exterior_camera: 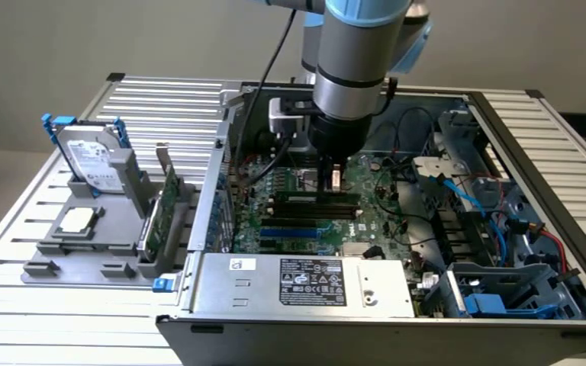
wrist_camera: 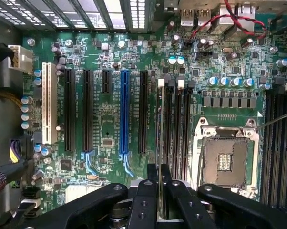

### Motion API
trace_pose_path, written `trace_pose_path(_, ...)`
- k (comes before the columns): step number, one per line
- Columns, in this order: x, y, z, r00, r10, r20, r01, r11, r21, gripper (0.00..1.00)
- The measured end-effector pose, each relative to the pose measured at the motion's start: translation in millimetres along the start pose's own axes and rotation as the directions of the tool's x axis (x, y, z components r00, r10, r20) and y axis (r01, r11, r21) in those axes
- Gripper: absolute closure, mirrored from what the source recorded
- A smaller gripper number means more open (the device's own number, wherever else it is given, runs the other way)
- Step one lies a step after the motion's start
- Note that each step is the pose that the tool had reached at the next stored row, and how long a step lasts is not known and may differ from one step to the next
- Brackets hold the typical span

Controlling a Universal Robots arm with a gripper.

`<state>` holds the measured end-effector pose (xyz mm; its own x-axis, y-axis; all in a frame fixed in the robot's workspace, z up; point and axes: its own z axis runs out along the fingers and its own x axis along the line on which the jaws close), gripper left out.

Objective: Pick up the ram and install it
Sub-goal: 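Insert the ram into the slot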

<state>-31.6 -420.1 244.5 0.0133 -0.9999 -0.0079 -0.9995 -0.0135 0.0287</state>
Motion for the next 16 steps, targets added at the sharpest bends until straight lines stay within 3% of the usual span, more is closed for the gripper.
trace_pose_path(7,-0.3,1.4,11.9,1.0000,0.000,0.0002,0.000,1.0000,-0.0003,0.86)
trace_pose_path(16,-3.1,1.3,13.4,1.0000,-0.004,-0.0003,0.004,1.0000,-0.0005,0.86)
